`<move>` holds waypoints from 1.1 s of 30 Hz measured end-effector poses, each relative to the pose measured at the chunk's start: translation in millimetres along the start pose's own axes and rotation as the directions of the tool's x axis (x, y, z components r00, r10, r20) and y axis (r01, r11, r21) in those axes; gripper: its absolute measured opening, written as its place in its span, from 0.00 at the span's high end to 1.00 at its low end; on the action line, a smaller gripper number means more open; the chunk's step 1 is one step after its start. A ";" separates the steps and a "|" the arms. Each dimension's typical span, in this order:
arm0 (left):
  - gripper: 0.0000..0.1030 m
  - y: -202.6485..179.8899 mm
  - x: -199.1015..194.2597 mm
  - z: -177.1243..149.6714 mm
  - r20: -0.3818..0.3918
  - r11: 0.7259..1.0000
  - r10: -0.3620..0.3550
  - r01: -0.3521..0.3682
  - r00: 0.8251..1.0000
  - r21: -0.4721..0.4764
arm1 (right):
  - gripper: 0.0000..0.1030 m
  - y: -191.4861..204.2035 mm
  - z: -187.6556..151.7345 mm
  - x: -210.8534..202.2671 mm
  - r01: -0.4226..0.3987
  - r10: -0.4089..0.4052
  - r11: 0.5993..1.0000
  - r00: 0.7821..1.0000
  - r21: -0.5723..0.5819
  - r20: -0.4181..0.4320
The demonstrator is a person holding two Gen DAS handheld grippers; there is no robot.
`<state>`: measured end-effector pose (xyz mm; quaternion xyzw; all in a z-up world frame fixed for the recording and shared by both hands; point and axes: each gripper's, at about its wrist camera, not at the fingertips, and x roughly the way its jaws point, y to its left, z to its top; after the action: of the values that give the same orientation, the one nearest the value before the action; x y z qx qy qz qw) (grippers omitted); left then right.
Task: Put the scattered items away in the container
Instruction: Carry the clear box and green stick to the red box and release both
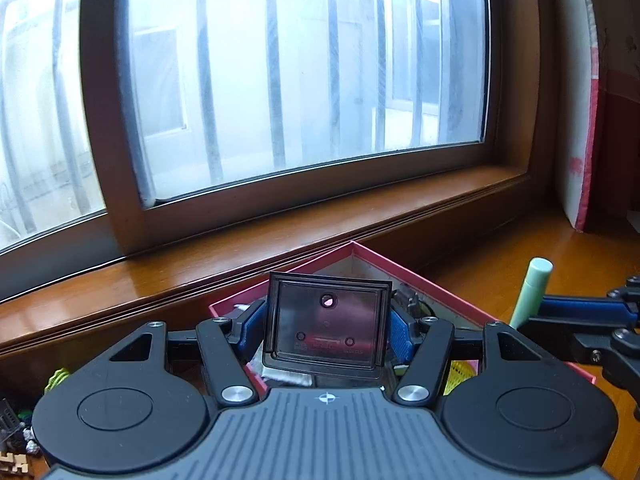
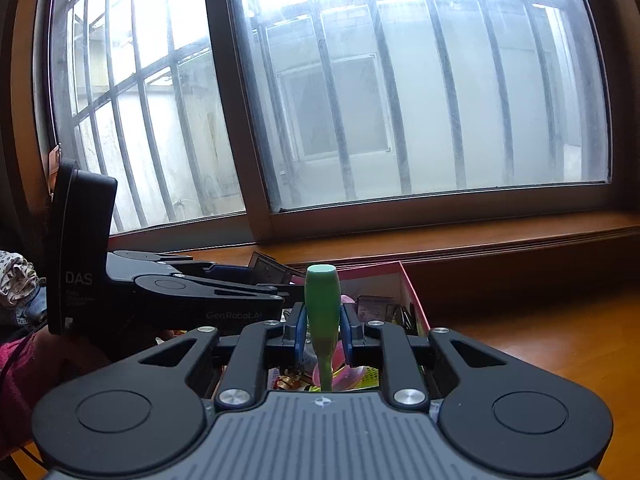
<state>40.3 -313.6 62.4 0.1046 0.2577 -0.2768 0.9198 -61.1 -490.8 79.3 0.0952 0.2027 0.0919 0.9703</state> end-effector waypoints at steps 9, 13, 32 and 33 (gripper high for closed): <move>0.40 -5.0 29.5 12.7 -0.010 1.000 0.010 -0.009 1.000 0.026 | 0.81 -15.2 -1.7 12.8 0.041 -0.041 0.999 0.999 0.014 -0.002; 0.31 -2.2 33.5 11.9 -0.013 0.999 0.033 -0.033 0.999 0.016 | 0.77 -13.2 -2.0 22.0 0.054 -0.054 0.999 0.998 0.004 -0.011; 0.08 54.0 -41.3 -47.6 -0.088 0.963 0.188 -0.201 0.978 -0.179 | 0.29 33.1 -10.8 21.3 0.032 -0.034 0.991 0.999 -0.129 -0.015; 0.07 58.7 -47.3 -52.4 -0.097 0.958 0.199 -0.214 0.975 -0.191 | 0.29 37.8 -12.0 20.8 0.024 -0.028 0.990 0.999 -0.140 -0.022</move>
<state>17.8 -226.1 46.2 0.0486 0.3070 -0.1477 0.9389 -52.5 -448.0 69.0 0.0234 0.2087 0.0943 0.9732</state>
